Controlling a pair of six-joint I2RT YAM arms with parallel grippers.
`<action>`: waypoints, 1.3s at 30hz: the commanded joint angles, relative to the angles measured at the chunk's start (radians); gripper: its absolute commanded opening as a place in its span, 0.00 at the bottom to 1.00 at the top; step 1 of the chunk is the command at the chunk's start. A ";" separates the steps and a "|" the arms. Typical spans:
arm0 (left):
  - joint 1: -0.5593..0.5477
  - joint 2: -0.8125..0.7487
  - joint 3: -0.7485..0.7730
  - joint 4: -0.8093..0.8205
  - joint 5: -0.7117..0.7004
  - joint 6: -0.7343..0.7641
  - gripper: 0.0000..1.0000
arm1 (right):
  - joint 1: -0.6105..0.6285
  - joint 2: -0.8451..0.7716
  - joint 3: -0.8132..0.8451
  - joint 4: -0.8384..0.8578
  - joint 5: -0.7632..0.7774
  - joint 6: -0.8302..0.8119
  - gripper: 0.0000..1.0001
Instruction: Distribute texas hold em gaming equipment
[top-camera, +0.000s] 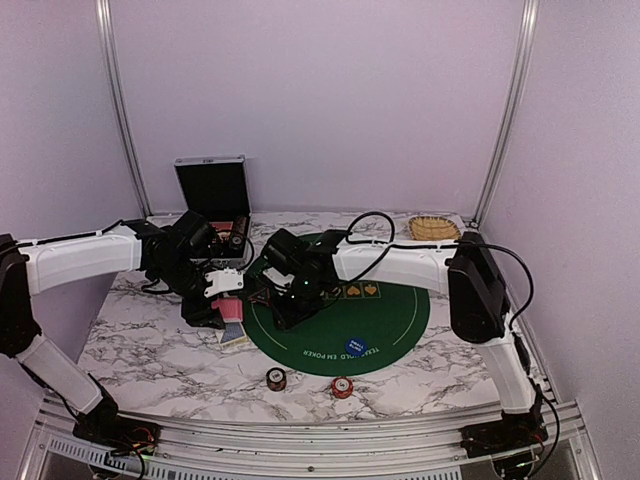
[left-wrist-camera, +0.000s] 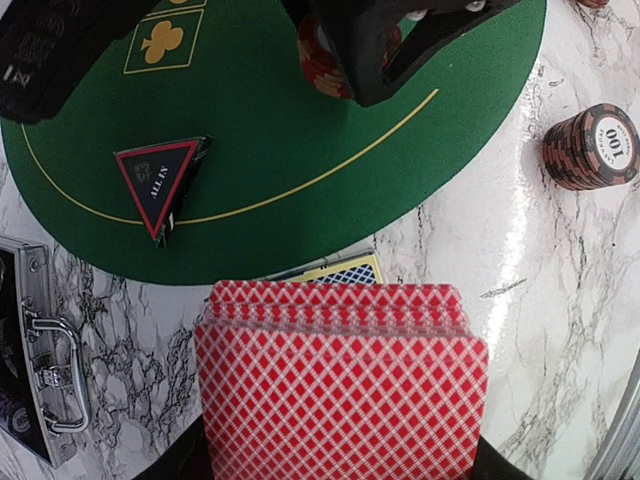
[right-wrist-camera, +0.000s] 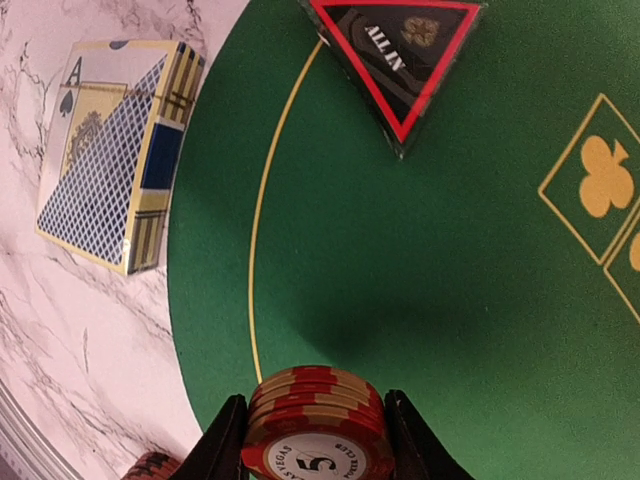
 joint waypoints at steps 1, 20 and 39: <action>0.013 -0.043 -0.013 -0.026 0.025 0.012 0.00 | -0.012 0.060 0.099 0.038 -0.045 -0.001 0.15; 0.026 -0.053 -0.023 -0.027 0.040 0.019 0.00 | -0.030 0.186 0.218 0.015 0.011 -0.014 0.25; 0.026 -0.045 -0.012 -0.028 0.047 0.017 0.00 | -0.037 0.157 0.245 -0.019 0.016 -0.034 0.60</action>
